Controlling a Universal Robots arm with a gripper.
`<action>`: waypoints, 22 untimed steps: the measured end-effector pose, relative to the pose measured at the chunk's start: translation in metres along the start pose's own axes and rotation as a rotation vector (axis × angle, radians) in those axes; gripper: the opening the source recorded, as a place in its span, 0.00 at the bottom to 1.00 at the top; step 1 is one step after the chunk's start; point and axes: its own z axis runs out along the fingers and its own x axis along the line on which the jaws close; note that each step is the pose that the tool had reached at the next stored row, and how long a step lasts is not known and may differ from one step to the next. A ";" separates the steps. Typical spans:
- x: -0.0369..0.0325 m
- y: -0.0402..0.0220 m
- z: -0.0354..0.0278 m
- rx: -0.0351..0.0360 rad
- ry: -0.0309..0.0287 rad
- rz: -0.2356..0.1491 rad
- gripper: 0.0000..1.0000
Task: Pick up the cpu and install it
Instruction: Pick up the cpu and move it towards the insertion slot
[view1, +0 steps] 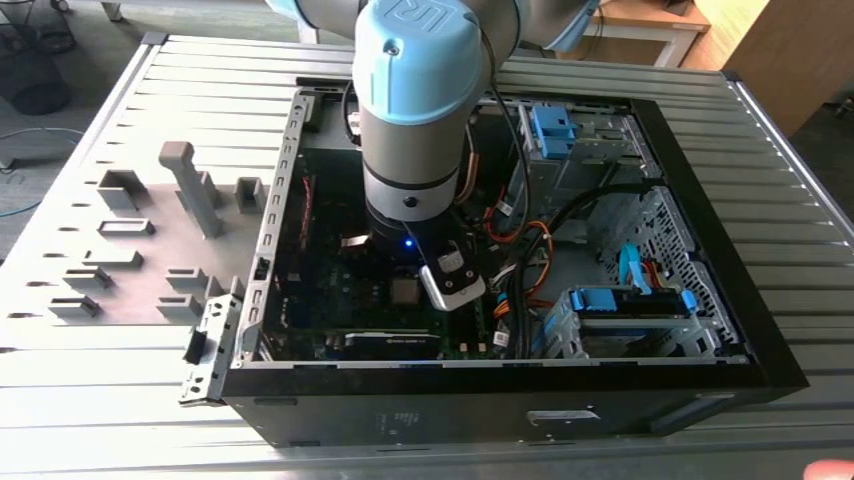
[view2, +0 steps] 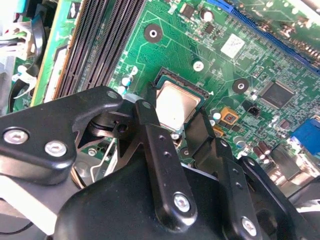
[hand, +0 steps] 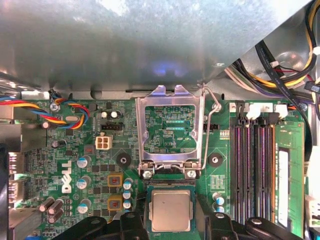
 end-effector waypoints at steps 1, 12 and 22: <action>0.0000 0.0000 0.0000 0.0000 0.0000 0.000 0.47; 0.0001 0.0000 0.0005 -0.0004 0.0004 -0.018 0.47; 0.0015 -0.0005 0.0014 -0.0006 0.0004 -0.018 0.47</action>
